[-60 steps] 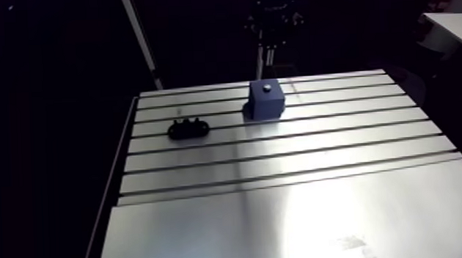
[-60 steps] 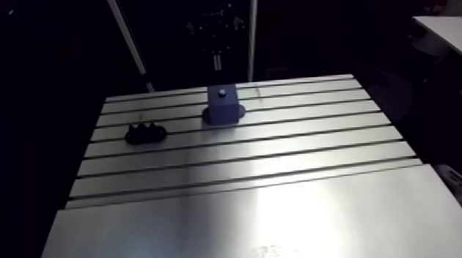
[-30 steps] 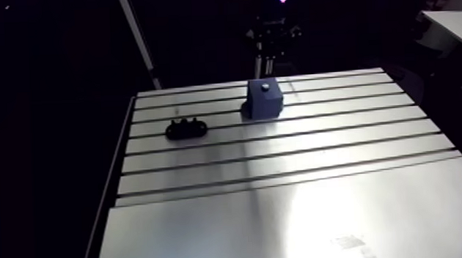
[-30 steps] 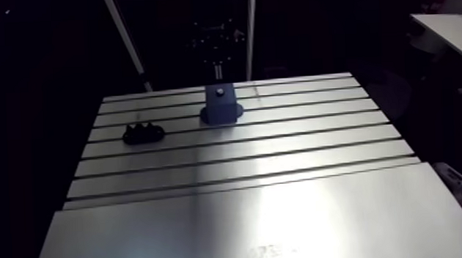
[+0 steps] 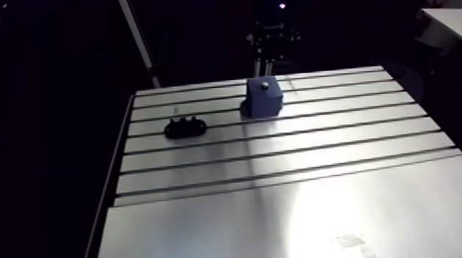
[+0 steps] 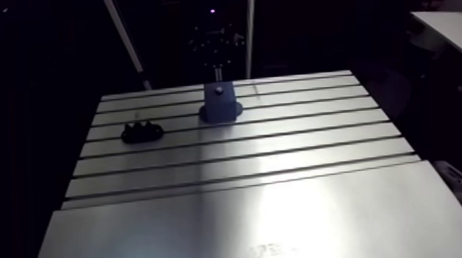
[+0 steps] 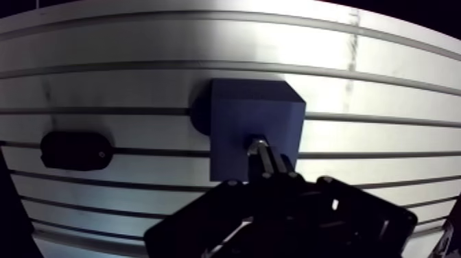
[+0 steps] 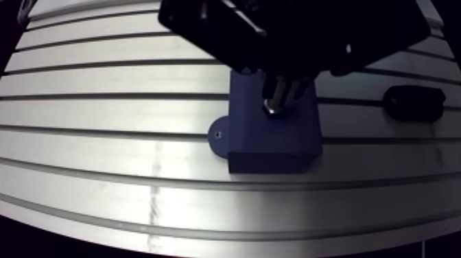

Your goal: Pick up the M10 bolt and insert it into the hex recess until seated.

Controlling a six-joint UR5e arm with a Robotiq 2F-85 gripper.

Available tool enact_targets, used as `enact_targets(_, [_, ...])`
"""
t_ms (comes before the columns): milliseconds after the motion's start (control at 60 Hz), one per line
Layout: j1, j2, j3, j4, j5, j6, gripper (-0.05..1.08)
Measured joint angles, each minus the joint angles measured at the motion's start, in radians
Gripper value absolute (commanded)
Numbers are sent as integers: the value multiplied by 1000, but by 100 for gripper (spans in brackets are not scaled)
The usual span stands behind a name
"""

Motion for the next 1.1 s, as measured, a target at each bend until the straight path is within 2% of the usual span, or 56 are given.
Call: enact_targets(1100, [0,26,10,-13,0,-28,108])
